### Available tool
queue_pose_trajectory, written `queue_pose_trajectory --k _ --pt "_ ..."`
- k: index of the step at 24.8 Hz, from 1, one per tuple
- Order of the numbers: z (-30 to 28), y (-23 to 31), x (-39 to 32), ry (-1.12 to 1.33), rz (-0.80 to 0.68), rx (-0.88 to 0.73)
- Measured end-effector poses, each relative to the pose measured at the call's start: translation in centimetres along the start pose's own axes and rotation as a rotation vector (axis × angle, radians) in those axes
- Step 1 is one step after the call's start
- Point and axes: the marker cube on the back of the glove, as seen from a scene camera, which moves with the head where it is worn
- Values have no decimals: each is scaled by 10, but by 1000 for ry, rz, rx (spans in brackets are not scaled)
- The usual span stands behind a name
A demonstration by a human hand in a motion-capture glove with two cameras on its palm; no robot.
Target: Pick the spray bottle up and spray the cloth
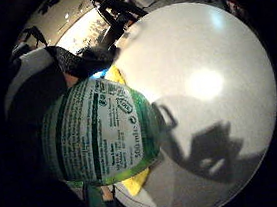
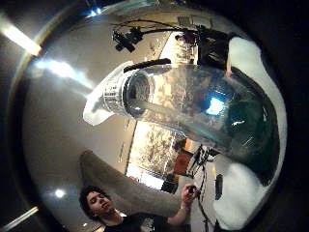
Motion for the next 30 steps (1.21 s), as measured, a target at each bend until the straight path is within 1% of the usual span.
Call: queue_pose_trajectory --k 3,7,13,17,24,30 --pt "-12 31 -9 14 -4 -65" --pt "-21 65 -22 51 -19 -98" --pt "-14 89 -36 77 -37 -133" --pt "-10 87 -42 154 57 -203" --pt "-8 77 -47 357 264 -415" --pt "0 74 -43 451 368 -500"
